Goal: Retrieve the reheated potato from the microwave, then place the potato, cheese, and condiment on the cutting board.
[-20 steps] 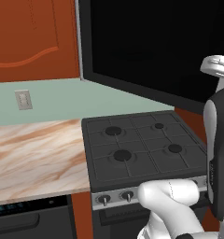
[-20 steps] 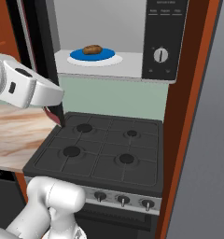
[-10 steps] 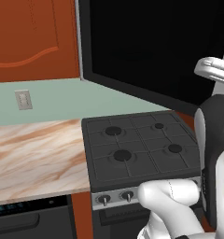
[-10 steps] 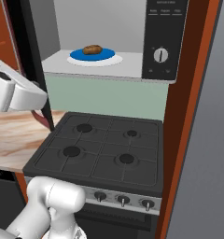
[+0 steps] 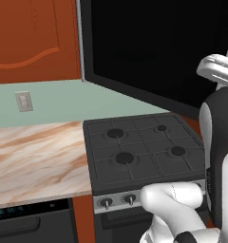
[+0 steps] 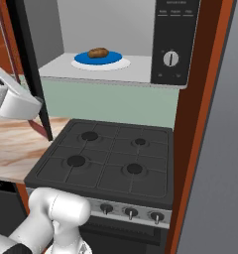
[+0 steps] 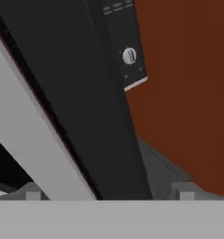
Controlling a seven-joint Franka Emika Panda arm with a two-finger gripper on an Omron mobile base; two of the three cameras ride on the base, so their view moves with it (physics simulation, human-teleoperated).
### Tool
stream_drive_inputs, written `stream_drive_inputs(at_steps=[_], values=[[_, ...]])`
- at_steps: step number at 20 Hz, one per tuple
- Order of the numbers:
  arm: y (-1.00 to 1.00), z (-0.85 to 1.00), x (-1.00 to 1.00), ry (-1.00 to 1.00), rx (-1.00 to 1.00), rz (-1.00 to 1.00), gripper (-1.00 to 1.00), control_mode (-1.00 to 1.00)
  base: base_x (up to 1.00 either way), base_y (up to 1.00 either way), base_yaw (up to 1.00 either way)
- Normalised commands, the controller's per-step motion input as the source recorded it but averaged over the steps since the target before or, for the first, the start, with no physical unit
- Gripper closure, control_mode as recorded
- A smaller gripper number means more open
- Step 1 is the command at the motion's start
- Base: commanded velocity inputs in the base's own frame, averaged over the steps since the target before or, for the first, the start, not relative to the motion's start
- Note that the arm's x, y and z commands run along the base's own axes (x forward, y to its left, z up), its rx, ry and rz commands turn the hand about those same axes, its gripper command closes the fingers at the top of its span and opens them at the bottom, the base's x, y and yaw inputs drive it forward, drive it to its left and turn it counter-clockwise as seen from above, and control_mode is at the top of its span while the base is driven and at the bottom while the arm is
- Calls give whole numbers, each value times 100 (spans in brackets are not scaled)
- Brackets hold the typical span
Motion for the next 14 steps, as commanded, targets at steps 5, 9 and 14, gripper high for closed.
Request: stream_drive_inputs(at_steps=[5, 9, 14], values=[[-11, 6, -55, 0, 23, 6, -100, -100, 0, 0, 0], [-22, 4, -45, -1, 27, 8, -100, -100, 0, 0, 0], [-39, 3, -40, -5, 26, 10, -100, -100, 0, 0, 0]])
